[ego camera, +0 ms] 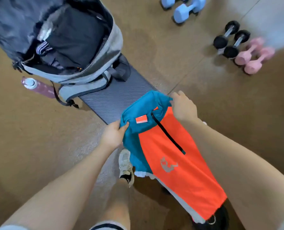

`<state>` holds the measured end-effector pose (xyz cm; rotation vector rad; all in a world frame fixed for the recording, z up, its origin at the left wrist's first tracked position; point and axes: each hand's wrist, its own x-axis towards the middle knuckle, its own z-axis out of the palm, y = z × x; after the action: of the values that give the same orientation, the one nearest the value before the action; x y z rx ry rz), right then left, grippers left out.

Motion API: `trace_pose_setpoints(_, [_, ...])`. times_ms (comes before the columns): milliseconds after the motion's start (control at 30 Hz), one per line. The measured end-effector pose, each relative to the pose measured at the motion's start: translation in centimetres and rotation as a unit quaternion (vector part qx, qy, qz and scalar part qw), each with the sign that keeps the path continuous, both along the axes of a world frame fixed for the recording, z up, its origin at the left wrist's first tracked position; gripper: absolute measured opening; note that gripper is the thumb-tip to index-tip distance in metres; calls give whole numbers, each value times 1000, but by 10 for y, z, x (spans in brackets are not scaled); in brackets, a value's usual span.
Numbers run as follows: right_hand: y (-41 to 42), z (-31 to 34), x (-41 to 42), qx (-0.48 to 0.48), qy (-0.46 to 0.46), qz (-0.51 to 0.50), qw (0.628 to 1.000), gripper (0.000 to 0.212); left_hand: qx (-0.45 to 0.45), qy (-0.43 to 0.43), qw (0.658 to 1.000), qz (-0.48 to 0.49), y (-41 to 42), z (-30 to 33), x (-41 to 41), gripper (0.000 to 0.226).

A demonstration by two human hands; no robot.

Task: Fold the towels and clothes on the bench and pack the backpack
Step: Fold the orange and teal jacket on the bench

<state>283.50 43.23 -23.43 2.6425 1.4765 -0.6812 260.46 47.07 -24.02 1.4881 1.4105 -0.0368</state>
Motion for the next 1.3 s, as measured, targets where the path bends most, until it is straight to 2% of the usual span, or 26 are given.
trace_pose_setpoints(133, [56, -59, -18, -20, 11, 22, 999, 22, 2, 33, 999, 30, 47, -47, -16, 29])
trace_pose_setpoints(267, [93, -94, -27, 50, -47, 68, 995, 18, 25, 46, 995, 80, 84, -67, -20, 27])
trace_pose_setpoints(333, [106, -105, -29, 69, -12, 63, 996, 19, 47, 69, 992, 97, 97, -73, -19, 23])
trace_pose_setpoints(400, [109, -111, -32, 83, 84, 46, 992, 26, 78, 94, 989, 87, 99, -78, -15, 34])
trace_pose_setpoints(467, [97, -111, -31, 90, 168, 14, 982, 38, 149, 146, 977, 48, 89, -78, -6, 49])
trace_pose_setpoints(500, [87, -109, -28, 102, 186, -7, 977, 40, 196, 166, 966, 11, 79, -77, 1, 49])
trace_pose_setpoints(567, [62, -107, -11, 126, 186, -46, 973, 38, 242, 148, 955, -86, 58, -73, 23, 48])
trace_pose_setpoints(667, [23, -111, 32, 126, 140, -104, 977, 28, 215, 63, 950, -217, 34, -79, 66, 43])
trace_pose_setpoints(767, [-3, -119, 77, 36, 152, -219, 963, 29, 176, 30, 939, -295, 26, -95, 112, 42])
trace_pose_setpoints(833, [-8, -132, 98, -69, 205, -266, 939, 37, 167, 49, 932, -317, 27, -104, 136, 44])
trace_pose_setpoints(900, [-8, -140, 106, -159, 235, -275, 919, 50, 161, 72, 939, -297, 30, -109, 153, 48])
trace_pose_setpoints(967, [-7, -145, 107, -209, 285, -308, 884, 61, 173, 99, 939, -279, 33, -113, 160, 51])
trace_pose_setpoints(1033, [-8, -152, 109, -234, 335, -358, 840, 60, 190, 125, 932, -284, 34, -120, 160, 56])
trace_pose_setpoints(1067, [-10, -154, 109, -227, 365, -375, 821, 52, 195, 135, 927, -291, 35, -122, 159, 59])
trace_pose_setpoints(1133, [-14, -159, 108, -159, 432, -403, 791, 16, 206, 148, 921, -297, 37, -128, 156, 61])
trace_pose_setpoints(1200, [-19, -163, 114, -40, 495, -452, 741, 25, 208, 150, 920, -298, 41, -131, 154, 63])
trace_pose_setpoints(1267, [-22, -161, 127, 75, 534, -512, 669, 24, 213, 144, 917, -304, 45, -133, 155, 66])
trace_pose_setpoints(1300, [-25, -160, 133, 108, 542, -528, 645, 24, 215, 143, 915, -308, 46, -133, 155, 67])
